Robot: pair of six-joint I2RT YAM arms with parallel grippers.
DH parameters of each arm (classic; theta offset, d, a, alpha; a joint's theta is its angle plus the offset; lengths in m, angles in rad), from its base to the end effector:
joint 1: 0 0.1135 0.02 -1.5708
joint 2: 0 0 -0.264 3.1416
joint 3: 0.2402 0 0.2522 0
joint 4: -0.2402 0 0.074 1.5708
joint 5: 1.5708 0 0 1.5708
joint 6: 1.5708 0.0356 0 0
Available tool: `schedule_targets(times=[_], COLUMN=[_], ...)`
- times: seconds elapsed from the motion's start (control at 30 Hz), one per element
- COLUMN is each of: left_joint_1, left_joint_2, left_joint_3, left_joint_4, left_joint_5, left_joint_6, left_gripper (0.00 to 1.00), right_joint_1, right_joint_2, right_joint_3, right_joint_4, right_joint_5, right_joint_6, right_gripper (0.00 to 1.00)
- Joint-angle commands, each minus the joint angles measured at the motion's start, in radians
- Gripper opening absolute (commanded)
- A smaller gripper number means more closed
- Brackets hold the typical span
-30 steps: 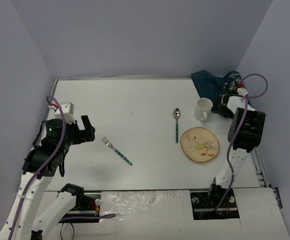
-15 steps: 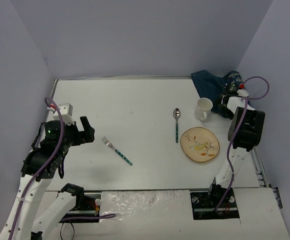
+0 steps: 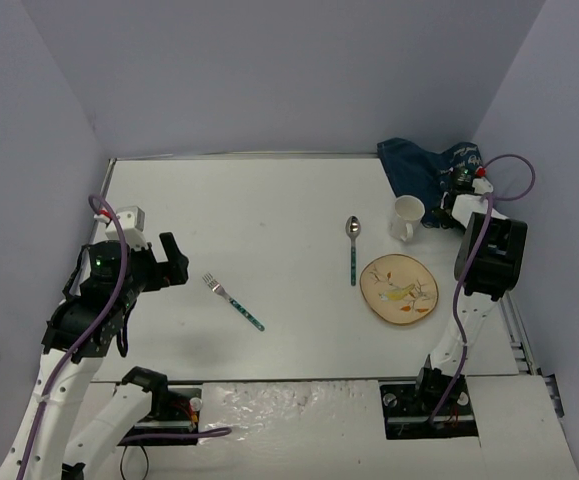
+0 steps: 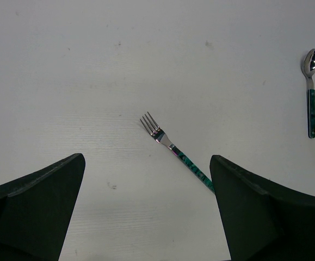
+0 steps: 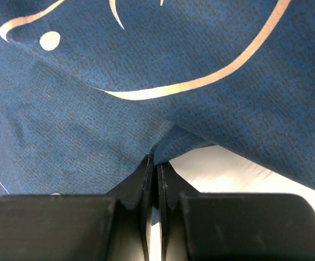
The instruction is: Set the dinner table for one person
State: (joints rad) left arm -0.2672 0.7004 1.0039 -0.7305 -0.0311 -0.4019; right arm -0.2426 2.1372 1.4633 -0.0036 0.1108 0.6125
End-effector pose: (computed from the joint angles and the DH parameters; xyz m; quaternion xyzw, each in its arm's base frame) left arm 0.1293 -0.0342 0.3687 -0.0650 0.8383 -0.1653 0.5155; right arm 0.4609 -0.1181 0.1617 0.3952 0.8095 0.0302 0.4331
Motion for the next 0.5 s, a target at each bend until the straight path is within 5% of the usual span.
schedule_targets(times=[0.0, 0.47], left_joint_1=[-0.004, -0.004], left_joint_2=[0.021, 0.053], left_joint_3=[0.022, 0.064], left_joint_4=[0.037, 0.057], left_joint_5=[-0.012, -0.010], left_joint_6=[-0.004, -0.019], left_gripper=[0.97, 0.97], right_joint_1=[0.004, 0.074], right_joint_2=[-0.032, -0.251], right_joint_3=[0.034, 0.387], right_joint_4=[-0.039, 0.029], right_joint_5=[-0.037, -0.036], right_joint_6=[-0.041, -0.237], right_gripper=[0.00, 0.00])
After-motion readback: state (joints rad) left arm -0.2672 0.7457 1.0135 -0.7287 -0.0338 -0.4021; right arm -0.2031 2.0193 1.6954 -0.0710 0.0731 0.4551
